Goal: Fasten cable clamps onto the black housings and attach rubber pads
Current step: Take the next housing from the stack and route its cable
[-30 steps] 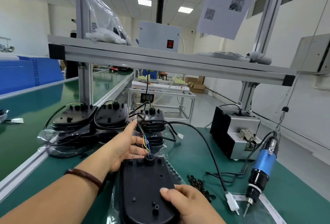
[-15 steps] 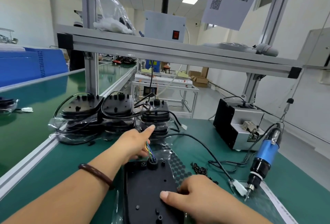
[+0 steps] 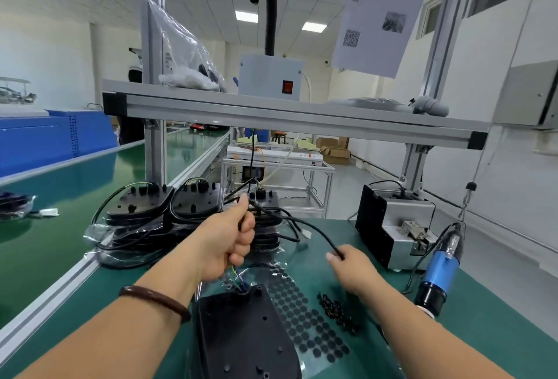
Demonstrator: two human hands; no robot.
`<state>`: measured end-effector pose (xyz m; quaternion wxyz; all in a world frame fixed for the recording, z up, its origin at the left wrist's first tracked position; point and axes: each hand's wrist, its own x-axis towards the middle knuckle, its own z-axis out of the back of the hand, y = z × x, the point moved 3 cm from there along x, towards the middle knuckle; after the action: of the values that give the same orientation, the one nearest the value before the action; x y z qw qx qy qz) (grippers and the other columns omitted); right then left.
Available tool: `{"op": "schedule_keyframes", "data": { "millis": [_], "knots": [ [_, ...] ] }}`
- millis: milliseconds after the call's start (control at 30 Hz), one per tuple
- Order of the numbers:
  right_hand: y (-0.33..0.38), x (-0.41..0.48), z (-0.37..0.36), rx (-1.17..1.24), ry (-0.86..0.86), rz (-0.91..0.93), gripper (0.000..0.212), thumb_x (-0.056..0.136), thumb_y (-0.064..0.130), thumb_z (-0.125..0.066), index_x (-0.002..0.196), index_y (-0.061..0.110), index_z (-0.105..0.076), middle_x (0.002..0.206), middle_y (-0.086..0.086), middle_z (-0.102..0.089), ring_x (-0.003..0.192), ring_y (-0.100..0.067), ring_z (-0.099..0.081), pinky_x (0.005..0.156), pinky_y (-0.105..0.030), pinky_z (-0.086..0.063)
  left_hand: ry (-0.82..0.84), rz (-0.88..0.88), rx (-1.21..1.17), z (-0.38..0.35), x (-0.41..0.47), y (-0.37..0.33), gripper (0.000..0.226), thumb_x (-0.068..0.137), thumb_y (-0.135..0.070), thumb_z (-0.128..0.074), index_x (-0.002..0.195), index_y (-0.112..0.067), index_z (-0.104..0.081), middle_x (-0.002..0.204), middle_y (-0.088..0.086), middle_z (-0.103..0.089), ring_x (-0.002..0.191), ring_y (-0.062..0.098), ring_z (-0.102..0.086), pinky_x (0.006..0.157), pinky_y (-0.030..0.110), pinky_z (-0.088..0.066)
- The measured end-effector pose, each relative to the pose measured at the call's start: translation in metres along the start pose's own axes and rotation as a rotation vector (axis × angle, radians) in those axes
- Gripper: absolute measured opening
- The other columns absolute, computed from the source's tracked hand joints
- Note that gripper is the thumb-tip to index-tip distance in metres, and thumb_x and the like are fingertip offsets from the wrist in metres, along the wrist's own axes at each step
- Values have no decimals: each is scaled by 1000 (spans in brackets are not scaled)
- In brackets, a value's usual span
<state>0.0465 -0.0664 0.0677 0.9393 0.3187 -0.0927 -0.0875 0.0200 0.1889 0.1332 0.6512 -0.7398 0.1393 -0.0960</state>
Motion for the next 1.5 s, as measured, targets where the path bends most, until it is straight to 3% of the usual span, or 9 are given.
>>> {"op": "schedule_keyframes", "data": {
  "millis": [67, 267, 400, 600, 933, 1033, 1133, 1233, 1500],
  "knots": [
    [3, 1, 11, 404, -84, -50, 39, 100, 41, -41, 82, 8, -50, 68, -5, -41, 62, -22, -37, 62, -32, -31, 33, -6, 6, 0, -1, -1, 58, 94, -63, -28, 53, -23, -34, 52, -6, -19, 44, 11, -14, 37, 21, -17],
    [37, -2, 74, 1370, -207, 71, 33, 103, 33, -41, 74, 19, -50, 47, 8, -30, 41, -8, -27, 46, -25, -29, -39, -36, -166, 3, -1, 0, 44, 98, -50, -35, 71, -20, -52, 53, -6, -29, 40, 7, -23, 39, 20, -32],
    [64, -2, 104, 1741, -261, 80, 34, 103, 31, -41, 71, 21, -48, 46, 7, -29, 41, -9, -25, 49, -24, -30, -72, -137, -63, -4, -6, 20, 24, 101, -26, -43, 103, -12, -63, 69, -2, -57, 58, 9, -54, 63, 25, -51],
    [68, 0, 122, 2035, -313, -32, 30, 103, 26, -40, 74, 18, -44, 48, 5, -28, 38, -9, -23, 46, -17, -29, -88, -266, 423, 7, -29, 48, 25, 100, -17, -46, 112, -28, -65, 96, -4, -72, 95, 9, -67, 92, 27, -45],
    [45, 7, 148, 2203, -426, -20, 31, 99, 12, -34, 68, 17, -38, 46, 4, -26, 36, -11, -23, 49, -21, -32, -74, -342, 1000, -10, -17, 54, 26, 99, -29, -42, 101, -26, -67, 67, -9, -57, 49, 1, -43, 53, 15, -41],
    [51, 8, 149, 2218, -409, 18, 35, 101, 16, -34, 66, 18, -39, 45, 5, -27, 37, -10, -24, 49, -22, -31, -28, -325, 1073, -13, -17, 53, 25, 99, -31, -41, 91, -29, -65, 75, -9, -60, 58, 4, -49, 66, 20, -48],
    [66, 8, 149, 2179, -365, 106, 34, 102, 21, -37, 69, 18, -42, 48, 4, -28, 40, -10, -24, 49, -22, -30, 92, -215, 957, -7, -20, 36, 37, 98, -37, -45, 133, -49, -43, 121, -19, -60, 98, -12, -55, 86, 2, -39],
    [92, 9, 150, 2050, -285, 259, 34, 103, 29, -39, 71, 18, -46, 50, 4, -30, 43, -10, -26, 48, -21, -33, -9, -261, 749, 0, -17, -19, 55, 97, -41, -43, 146, -44, -18, 143, -27, -33, 128, -3, -36, 104, 19, -28],
    [181, -5, 121, 1288, -137, 719, 32, 102, 33, -43, 77, 23, -60, 54, 14, -49, 50, -1, -41, 57, -21, -37, -144, -761, 745, -69, -4, -150, 52, 98, -38, -45, 147, -34, -28, 142, -15, -45, 127, -2, -39, 104, 19, -27]
  ]
}}
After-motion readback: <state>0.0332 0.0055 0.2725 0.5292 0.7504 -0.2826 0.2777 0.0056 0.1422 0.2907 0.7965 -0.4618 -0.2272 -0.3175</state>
